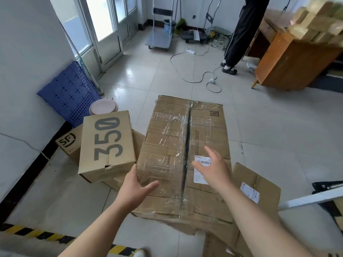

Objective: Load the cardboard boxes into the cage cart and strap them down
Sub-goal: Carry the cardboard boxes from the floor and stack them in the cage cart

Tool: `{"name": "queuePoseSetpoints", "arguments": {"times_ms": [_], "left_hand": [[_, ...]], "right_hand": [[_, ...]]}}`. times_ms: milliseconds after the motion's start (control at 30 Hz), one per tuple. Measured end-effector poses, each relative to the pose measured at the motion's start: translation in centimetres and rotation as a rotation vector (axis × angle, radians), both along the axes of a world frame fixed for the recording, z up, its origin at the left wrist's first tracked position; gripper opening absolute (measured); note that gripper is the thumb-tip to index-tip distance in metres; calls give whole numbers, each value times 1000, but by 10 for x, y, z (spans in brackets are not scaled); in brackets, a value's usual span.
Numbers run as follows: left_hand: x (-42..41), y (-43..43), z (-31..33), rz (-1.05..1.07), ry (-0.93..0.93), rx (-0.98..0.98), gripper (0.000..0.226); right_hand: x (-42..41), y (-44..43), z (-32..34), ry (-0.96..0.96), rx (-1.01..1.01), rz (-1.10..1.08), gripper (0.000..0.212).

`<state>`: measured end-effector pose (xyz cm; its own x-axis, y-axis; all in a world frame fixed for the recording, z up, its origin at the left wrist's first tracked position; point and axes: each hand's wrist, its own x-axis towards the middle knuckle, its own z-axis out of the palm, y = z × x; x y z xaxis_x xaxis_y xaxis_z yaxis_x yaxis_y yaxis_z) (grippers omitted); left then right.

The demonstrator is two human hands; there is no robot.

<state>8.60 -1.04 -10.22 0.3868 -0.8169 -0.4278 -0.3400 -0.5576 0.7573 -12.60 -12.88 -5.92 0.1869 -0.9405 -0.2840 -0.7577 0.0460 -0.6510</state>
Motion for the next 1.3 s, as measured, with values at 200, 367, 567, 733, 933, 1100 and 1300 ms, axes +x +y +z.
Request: {"name": "queuePoseSetpoints", "arguments": {"times_ms": [200, 367, 567, 733, 933, 1100, 1300], "left_hand": [[-15, 12, -18, 53, -95, 73, 112], [-12, 12, -34, 142, -102, 144, 105], [-7, 7, -53, 275, 108, 95, 87], [-9, 5, -49, 319, 220, 10, 78], [-15, 4, -15, 317, 290, -99, 64], [-23, 14, 20, 338, 264, -170, 79], [-22, 26, 61, 378, 232, -243, 115]], "right_hand": [[-71, 30, -40, 81, 166, -62, 98], [-86, 39, -68, 16, 228, -173, 123], [-89, 40, -87, -182, 292, -316, 128], [-87, 40, -85, -246, 237, -375, 124], [-91, 32, -56, -342, 174, -404, 115], [-96, 31, -16, -334, 90, -350, 114], [-92, 17, 29, -285, -27, -248, 115]]}}
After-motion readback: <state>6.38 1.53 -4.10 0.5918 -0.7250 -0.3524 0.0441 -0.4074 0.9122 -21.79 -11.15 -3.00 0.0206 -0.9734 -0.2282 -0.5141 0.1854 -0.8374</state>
